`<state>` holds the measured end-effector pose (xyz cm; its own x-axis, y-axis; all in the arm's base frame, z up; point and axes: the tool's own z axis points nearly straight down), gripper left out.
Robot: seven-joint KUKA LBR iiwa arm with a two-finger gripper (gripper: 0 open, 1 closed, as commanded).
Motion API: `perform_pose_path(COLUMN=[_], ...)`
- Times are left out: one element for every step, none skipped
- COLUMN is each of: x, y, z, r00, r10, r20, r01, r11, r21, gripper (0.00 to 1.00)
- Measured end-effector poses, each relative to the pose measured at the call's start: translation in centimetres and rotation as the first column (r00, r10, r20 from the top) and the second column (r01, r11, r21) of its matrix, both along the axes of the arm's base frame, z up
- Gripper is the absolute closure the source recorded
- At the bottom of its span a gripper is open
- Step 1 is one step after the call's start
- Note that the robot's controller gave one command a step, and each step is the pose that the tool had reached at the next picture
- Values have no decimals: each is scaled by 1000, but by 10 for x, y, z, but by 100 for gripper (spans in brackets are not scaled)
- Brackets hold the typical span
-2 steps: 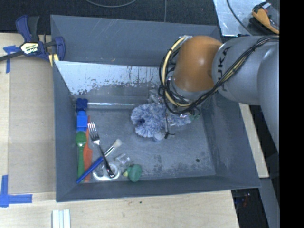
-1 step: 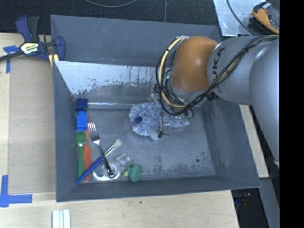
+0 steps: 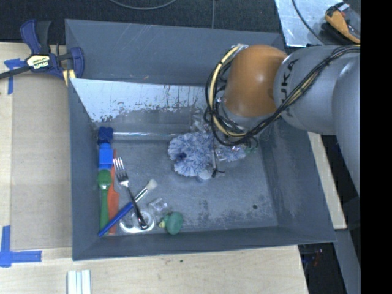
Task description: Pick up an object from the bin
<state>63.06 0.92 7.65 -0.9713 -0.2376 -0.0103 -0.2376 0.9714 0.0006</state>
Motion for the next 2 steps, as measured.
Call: perform_pose_path(x=[-2,4], y=[8,1], z=[0,5], r00=[990,1000], r10=[-140,-12], r20=[-5,17], r01=[140,12], r11=[990,1000], r21=[-4,3], gripper=[0,100])
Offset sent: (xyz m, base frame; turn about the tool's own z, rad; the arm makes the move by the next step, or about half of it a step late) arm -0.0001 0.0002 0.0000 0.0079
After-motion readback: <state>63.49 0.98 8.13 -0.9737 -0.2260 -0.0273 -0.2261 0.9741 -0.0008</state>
